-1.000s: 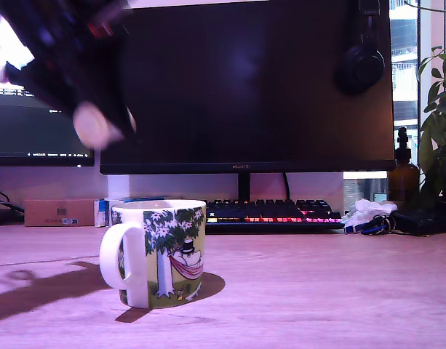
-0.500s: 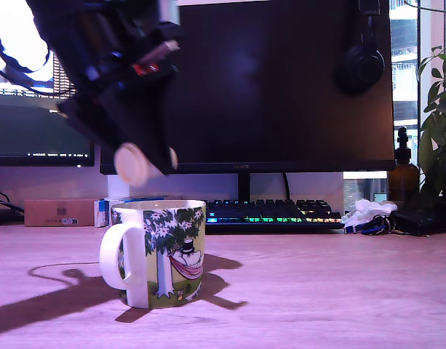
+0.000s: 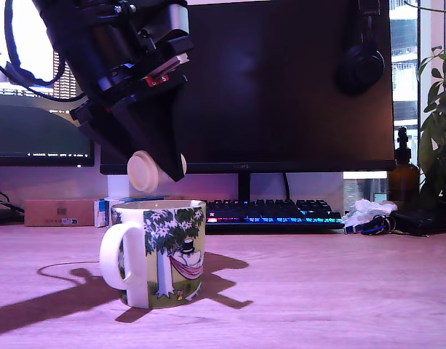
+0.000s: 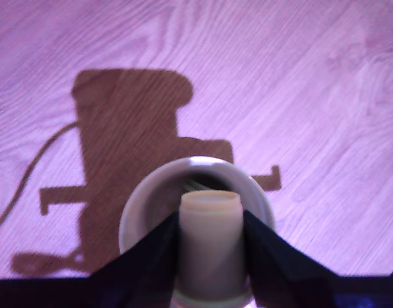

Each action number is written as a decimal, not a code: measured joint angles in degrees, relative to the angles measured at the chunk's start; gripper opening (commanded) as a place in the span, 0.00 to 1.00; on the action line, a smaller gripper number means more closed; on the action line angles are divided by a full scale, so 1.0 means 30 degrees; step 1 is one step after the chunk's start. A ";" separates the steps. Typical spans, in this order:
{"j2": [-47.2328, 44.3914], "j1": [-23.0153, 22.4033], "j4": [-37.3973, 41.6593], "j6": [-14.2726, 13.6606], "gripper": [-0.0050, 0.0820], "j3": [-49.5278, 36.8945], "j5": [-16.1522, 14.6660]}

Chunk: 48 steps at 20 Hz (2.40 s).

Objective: Pick up the coffee capsules on the table and drop them inside the coffee cup

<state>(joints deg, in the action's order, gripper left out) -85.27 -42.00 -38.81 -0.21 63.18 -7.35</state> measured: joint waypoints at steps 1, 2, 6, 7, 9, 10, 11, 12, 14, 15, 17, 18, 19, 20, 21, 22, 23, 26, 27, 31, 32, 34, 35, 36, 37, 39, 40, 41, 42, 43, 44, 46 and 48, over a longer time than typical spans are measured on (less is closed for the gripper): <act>0.0000 0.0000 0.0000 0.0000 0.21 0.0000 0.0000; 0.0000 0.0000 0.0022 0.0000 0.21 0.0000 0.0000; 0.0000 0.0015 0.0204 -0.0124 0.21 0.0000 0.0109; 0.0000 0.0015 0.0204 -0.0226 0.21 0.0000 0.0138; 0.0000 0.0015 0.0182 -0.0299 0.40 0.0000 0.0138; 0.0000 0.0015 0.0160 -0.0452 0.61 0.0000 0.0138; 0.0000 0.0015 0.0131 -0.0488 0.75 0.0000 0.0138; 0.0000 0.0015 0.0051 -0.0495 0.79 0.0000 0.0095; 0.0000 0.0015 -0.0342 -0.0495 0.79 0.0000 -0.0131; 0.0000 0.0022 -0.0670 -0.0503 0.79 0.0007 -0.0459; 0.0000 0.0022 -0.1056 -0.0503 0.79 0.0007 -0.1231; 0.0000 0.0022 -0.0998 -0.0503 0.79 0.0007 -0.1734; 0.0000 0.0022 -0.0984 -0.0510 0.79 0.0007 -0.2149; 0.0000 0.0022 -0.0991 -0.0488 0.79 0.0007 -0.2229; 0.0000 0.0022 -0.0984 -0.0481 0.78 0.0007 -0.2273; 0.0000 0.0036 -0.0925 -0.0481 0.75 0.0007 -0.2310; 0.0022 0.0051 -0.0867 -0.0481 0.69 0.0007 -0.2310; 0.0583 0.0189 -0.0874 -0.0481 0.20 0.0007 -0.2288; 0.1122 0.0386 -0.0933 -0.0481 0.03 0.0007 -0.2280; 0.3730 0.2040 -0.1494 -0.0481 0.04 0.0015 -0.2033; 0.4218 0.2761 -0.1800 -0.0466 0.04 0.0015 -0.1945; 0.5129 0.4146 -0.2696 -0.0335 0.04 0.0015 -0.1872; 0.5668 0.4779 -0.3140 -0.0219 0.04 0.0007 -0.1785; 0.6222 0.5202 -0.3330 -0.0117 0.04 0.0007 -0.1668; 0.6929 0.5683 -0.3432 -0.0117 0.04 0.0007 -0.1632; 0.8116 0.6768 -0.3774 -0.0102 0.04 0.0007 -0.1603; 0.8495 0.7358 -0.4080 -0.0102 0.04 0.0015 -0.1596; 0.8655 0.7927 -0.4401 -0.0102 0.04 0.0015 -0.1574; 0.8626 0.8378 -0.4750 -0.0102 0.04 0.0015 -0.1566; 0.8539 0.8604 -0.5100 -0.0095 0.04 0.0015 -0.1632; 0.8502 0.8612 -0.5311 -0.0095 0.04 0.0007 -0.1763; 0.8517 0.8517 -0.5333 -0.0095 0.04 0.0007 -0.1916; 0.8524 0.8510 -0.5224 -0.0102 0.04 0.0007 -0.1945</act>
<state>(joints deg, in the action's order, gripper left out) -59.70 -16.47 -54.48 -0.51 63.20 -13.19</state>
